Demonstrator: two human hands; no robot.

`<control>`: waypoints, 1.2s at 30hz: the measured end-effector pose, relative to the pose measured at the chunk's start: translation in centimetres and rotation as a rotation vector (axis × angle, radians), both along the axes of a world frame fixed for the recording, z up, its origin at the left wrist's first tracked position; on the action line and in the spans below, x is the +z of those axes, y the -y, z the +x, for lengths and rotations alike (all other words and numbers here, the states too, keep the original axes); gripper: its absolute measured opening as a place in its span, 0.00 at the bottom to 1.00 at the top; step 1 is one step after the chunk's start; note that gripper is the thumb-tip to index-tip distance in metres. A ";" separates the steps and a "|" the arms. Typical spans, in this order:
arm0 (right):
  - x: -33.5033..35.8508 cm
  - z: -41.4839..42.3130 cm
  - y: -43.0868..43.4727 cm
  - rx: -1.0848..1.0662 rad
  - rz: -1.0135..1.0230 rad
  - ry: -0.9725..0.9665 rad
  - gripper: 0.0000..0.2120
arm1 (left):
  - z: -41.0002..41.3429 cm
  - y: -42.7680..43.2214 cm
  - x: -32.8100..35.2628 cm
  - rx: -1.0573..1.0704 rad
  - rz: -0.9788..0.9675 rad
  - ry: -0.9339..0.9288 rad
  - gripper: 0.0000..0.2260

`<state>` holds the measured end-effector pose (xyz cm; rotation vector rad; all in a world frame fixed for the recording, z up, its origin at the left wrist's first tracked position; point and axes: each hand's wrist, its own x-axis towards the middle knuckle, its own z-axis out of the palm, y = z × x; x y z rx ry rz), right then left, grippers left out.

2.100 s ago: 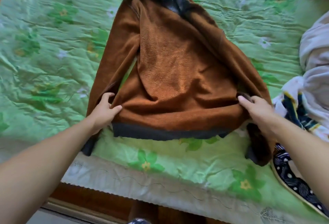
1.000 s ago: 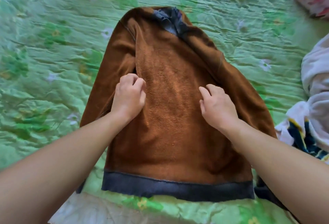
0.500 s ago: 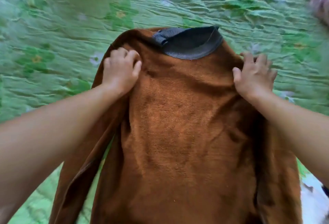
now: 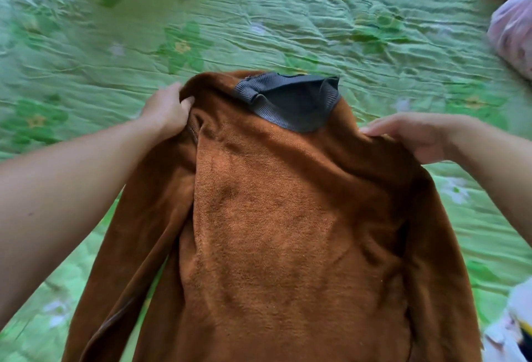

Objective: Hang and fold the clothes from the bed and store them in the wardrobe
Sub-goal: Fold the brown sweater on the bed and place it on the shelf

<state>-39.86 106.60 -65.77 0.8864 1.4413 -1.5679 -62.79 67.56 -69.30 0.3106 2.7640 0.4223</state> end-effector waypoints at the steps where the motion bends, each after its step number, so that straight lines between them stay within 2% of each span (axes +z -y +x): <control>1: -0.2 -0.1 0.1 -0.004 -0.038 -0.011 0.26 | 0.0 0.2 -0.1 -0.010 -0.006 0.003 0.14; 5: 0.0 0.3 0.0 -0.056 -0.102 -0.054 0.30 | -0.5 0.7 0.0 -0.042 -0.021 -0.006 0.13; 7: 0.7 0.1 -0.1 -0.113 0.017 -0.073 0.28 | -1.2 0.6 0.4 -0.046 -0.033 -0.041 0.14; 8: 1.0 -0.3 -0.4 -0.143 0.169 -0.121 0.26 | -1.8 0.5 0.6 -0.051 -0.044 -0.064 0.14; 10: 0.8 -1.4 -1.8 -0.123 0.683 -0.293 0.19 | -3.0 0.4 0.9 -0.050 -0.081 -0.109 0.14; 11: 0.9 -2.0 -2.3 -0.023 0.953 -0.341 0.20 | -3.5 0.3 1.0 -0.042 -0.103 -0.120 0.13; 12: 0.7 -2.4 -2.6 0.126 1.167 -0.344 0.26 | -3.8 0.1 0.9 -0.026 -0.131 -0.114 0.13; 14: 0.0 -2.7 -2.0 0.362 1.383 -0.248 0.36 | -3.3 -0.7 0.7 0.022 -0.203 -0.092 0.13; 16: -0.8 -2.8 -0.1 0.423 1.535 -0.237 0.35 | -1.5 -1.7 0.8 0.002 -0.229 -0.216 0.15; 18: -1.4 -3.1 3.0 0.474 1.578 -0.475 0.28 | 0.8 -2.6 1.0 -0.278 -0.084 -0.363 0.12; 20: -2.0 -3.5 5.9 0.572 1.513 -0.721 0.16 | 2.7 -3.2 0.9 -0.638 0.014 -0.288 0.06; 22: -2.6 -3.9 7.2 0.615 1.501 -0.728 0.10 | 3.3 -3.8 0.5 -0.760 -0.019 -0.215 0.08; 25: -3.6 -5.3 6.1 0.415 1.463 -0.701 0.12 | 1.9 -5.0 -0.3 -0.657 -0.027 -0.241 0.21; 26: -3.8 -5.6 5.4 0.342 1.386 -0.704 0.15 | 1.3 -5.4 -0.4 -0.594 -0.026 -0.201 0.26; 28: -4.2 -5.9 4.3 0.357 1.246 -0.650 0.26 | 0.4 -6.0 -0.7 -0.475 -0.058 -0.121 0.33; 30: -4.6 -5.5 4.4 0.474 1.227 -0.558 0.33 | 0.4 -5.7 -0.9 -0.422 -0.137 -0.107 0.34; 32: -4.8 -4.8 5.1 0.496 1.280 -0.525 0.34 | 1.1 -4.3 -0.9 -0.371 -0.141 -0.100 0.32; 36: -3.5 -2.8 9.3 0.550 1.380 -0.627 0.32 | 3.9 2.1 -0.5 -0.166 0.050 -0.182 0.27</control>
